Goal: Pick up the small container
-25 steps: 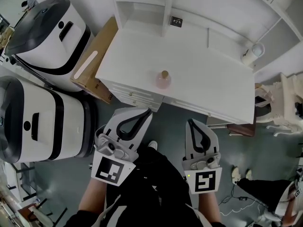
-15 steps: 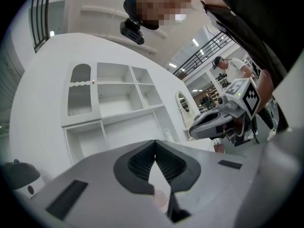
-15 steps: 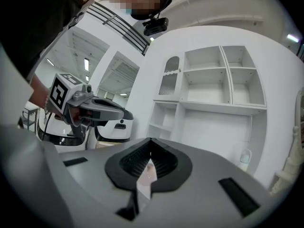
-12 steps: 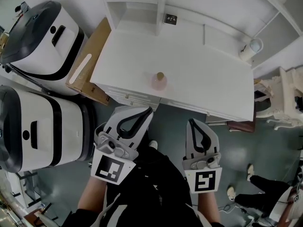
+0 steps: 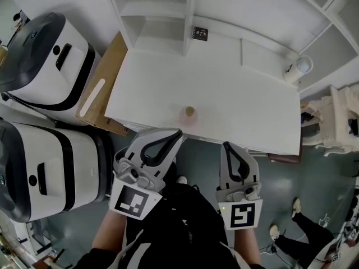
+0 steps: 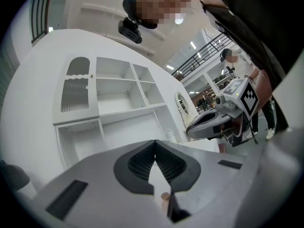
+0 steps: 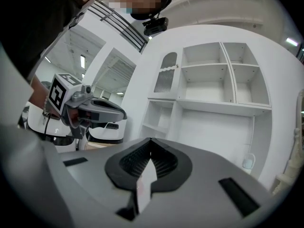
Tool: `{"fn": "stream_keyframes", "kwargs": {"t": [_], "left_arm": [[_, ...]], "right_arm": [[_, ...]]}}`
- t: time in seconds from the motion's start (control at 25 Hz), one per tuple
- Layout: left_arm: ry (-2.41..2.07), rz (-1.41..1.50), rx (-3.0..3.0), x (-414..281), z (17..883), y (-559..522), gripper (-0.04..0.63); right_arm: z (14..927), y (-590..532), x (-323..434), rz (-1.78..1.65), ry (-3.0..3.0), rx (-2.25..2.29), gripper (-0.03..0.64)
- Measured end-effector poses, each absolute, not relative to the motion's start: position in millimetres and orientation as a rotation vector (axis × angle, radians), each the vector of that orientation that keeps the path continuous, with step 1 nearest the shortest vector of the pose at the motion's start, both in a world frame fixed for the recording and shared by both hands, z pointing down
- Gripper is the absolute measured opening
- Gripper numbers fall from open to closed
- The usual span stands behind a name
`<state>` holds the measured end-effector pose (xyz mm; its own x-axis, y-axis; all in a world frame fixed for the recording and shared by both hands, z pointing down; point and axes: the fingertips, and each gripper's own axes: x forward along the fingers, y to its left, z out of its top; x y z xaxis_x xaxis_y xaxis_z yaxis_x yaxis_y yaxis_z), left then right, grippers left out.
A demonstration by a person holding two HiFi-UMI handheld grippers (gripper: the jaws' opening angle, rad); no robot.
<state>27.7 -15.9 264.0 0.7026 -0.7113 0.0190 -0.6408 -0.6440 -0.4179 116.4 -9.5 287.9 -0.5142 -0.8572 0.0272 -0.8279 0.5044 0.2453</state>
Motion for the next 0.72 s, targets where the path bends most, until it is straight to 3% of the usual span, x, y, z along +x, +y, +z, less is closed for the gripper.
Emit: {"fn": "stream_keyframes", "kwargs": {"t": [0.72], "left_arm": [[0.921, -0.227, -2.597, 6, 270, -114, 0.0]], "right_arm": [[292, -107, 88, -0.271, -2.509, 1.549, 0.002]]}}
